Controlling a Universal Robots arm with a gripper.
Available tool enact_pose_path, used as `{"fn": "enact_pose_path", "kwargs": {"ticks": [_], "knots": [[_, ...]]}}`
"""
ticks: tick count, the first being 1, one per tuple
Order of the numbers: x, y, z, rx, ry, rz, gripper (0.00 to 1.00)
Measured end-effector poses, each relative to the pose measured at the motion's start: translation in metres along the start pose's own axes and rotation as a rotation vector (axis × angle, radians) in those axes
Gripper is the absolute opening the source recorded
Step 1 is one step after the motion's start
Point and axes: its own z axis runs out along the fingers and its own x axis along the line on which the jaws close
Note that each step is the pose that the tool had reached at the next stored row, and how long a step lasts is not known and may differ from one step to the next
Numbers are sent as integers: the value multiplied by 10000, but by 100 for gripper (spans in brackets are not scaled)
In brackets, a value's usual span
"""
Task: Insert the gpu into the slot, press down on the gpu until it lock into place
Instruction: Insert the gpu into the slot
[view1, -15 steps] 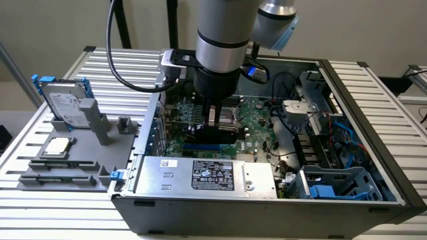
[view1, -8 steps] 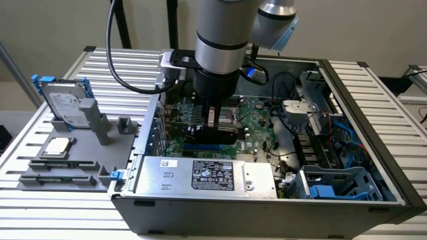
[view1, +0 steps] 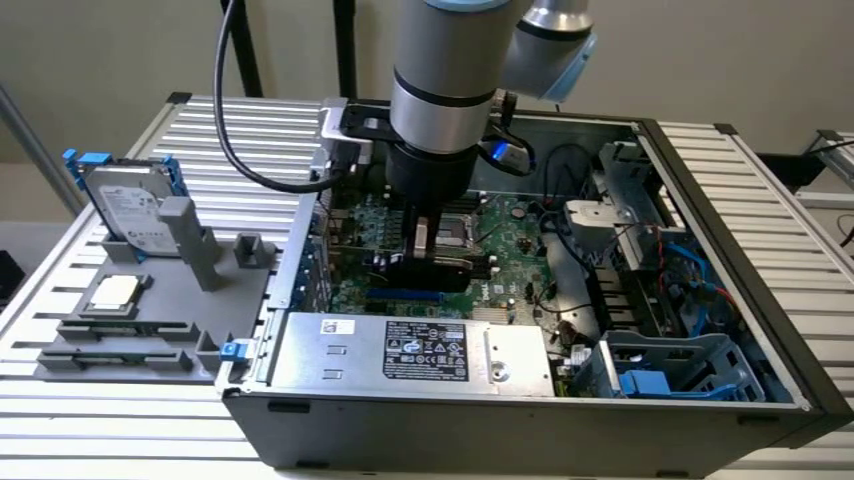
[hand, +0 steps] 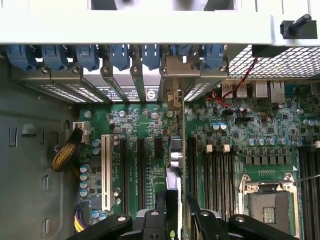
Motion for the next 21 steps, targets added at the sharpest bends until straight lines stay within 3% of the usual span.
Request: {"fn": "enact_pose_path", "kwargs": {"ticks": [10,21], "knots": [[-4,-14,40,-33,13,-179,26],[-2,-18,90,-116,20,-219,26]]}}
